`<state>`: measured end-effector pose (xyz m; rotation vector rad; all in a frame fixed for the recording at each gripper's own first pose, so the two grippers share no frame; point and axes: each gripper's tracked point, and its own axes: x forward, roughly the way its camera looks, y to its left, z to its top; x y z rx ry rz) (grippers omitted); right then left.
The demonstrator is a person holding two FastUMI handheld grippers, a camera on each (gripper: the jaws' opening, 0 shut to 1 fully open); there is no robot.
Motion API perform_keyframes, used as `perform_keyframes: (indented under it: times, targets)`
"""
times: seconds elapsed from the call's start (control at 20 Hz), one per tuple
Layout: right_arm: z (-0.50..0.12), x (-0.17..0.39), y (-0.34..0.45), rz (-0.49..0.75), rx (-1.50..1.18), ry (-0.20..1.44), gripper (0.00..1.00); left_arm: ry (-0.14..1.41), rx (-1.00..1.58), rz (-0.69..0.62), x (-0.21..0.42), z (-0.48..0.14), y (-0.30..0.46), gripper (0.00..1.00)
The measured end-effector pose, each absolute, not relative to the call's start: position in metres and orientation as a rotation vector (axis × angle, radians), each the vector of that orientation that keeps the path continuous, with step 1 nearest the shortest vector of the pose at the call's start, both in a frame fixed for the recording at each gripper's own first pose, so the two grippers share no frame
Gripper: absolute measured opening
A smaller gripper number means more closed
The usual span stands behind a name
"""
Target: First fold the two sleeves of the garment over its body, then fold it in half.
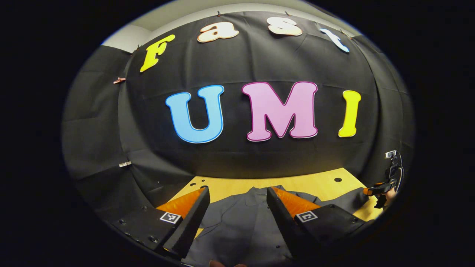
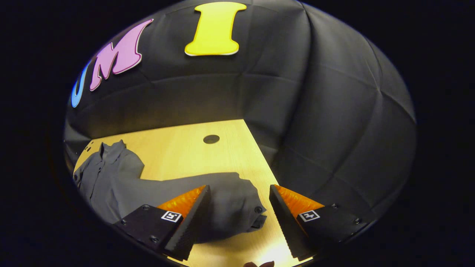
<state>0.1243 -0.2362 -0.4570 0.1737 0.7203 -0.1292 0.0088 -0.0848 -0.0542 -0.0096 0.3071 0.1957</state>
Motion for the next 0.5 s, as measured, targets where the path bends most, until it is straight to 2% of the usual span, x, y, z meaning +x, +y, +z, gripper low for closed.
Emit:
perform_keyframes:
  times: [0.45,0.5]
  targets:
    - [-0.516,0.114,-0.227,-0.092,0.187,0.861,0.96,0.328,-0.005,0.271,-0.007,-0.056,-0.078,0.97]
    - [-0.513,0.12,-0.228,-0.097,0.184,0.835,0.97,0.326,-0.003,0.274,-0.007,-0.056,-0.077,0.97]
